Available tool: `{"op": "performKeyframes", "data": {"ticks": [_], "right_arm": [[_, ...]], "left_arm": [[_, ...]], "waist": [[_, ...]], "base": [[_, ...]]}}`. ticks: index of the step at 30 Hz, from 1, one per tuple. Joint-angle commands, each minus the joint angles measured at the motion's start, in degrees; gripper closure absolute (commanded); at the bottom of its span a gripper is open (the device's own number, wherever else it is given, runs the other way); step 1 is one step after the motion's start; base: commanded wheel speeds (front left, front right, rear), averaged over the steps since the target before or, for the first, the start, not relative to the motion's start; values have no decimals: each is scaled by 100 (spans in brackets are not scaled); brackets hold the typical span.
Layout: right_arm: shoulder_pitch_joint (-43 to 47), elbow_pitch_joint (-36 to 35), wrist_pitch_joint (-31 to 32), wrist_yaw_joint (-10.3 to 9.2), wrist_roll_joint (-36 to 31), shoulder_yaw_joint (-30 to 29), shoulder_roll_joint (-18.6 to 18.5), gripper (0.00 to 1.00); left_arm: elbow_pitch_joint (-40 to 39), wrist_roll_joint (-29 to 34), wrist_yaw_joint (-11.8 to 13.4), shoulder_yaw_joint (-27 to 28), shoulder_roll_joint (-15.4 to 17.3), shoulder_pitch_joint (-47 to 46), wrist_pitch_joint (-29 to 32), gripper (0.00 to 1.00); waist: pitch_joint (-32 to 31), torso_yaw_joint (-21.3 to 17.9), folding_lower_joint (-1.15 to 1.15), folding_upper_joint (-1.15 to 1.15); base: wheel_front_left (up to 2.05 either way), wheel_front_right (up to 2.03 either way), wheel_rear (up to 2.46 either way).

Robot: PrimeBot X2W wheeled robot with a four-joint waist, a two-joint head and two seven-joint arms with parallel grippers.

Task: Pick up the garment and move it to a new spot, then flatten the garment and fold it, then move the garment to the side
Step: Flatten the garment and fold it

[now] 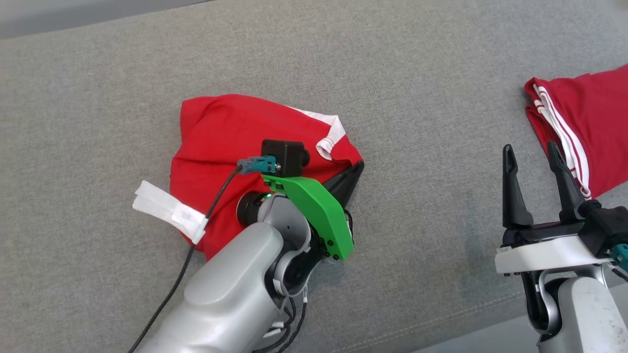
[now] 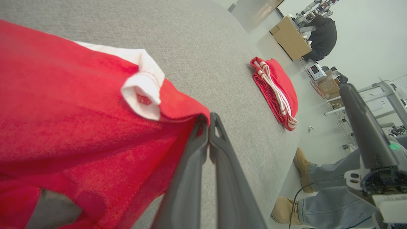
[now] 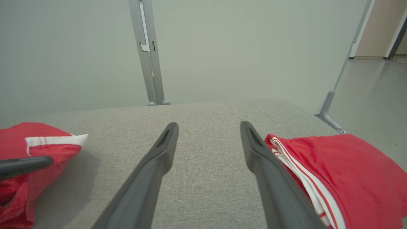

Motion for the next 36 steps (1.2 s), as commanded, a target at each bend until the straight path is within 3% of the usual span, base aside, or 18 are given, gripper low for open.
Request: {"op": "performKeyframes", "data": {"ticks": [1,3,4,10,12,13,21,24,32,36], "right_arm": [[-89,-24,-15,-8,26,1,-6,0],[-110,-5,-15,-8,36,14,-6,0],[-175,23,-15,-8,57,48,-5,0],[-189,63,-15,-8,73,51,-7,0],[-190,75,-15,-8,75,47,-7,0],[-183,82,-15,-8,71,49,-7,0],[-45,122,-15,-8,0,-32,-8,0],[-12,125,-15,-8,-14,-22,-8,0],[-54,104,-15,-8,45,151,-8,0],[-122,108,-15,-8,107,199,-7,0]], "left_arm": [[134,60,-92,-121,-70,28,-101,100],[276,-28,-181,-299,-103,91,-182,100],[335,-168,-273,-664,-122,158,-278,100],[251,-596,-245,-1291,-121,54,-801,98],[244,-756,-179,-1304,-120,-54,-1041,29],[218,-786,-167,-1344,-122,-124,-1103,0],[-589,-1510,-210,-1354,-122,-521,-1231,0],[-985,-1579,-61,-1273,-77,-733,-1125,0],[-715,-1649,777,-602,1133,-1253,-638,0],[-99,-1833,973,-455,1588,-1390,-180,0]], "waist": [[192,-124,0,0],[236,-155,0,0],[271,-197,0,0],[283,-227,0,0],[261,-218,0,0],[247,-209,0,0],[26,-38,0,0],[-76,27,0,0],[-15,-47,0,0],[185,-164,0,0]], "base": [[0,0,0],[0,0,0],[0,0,0],[0,0,0],[0,0,0],[0,0,0],[0,0,0],[0,0,0],[0,0,0],[0,0,0]]}}
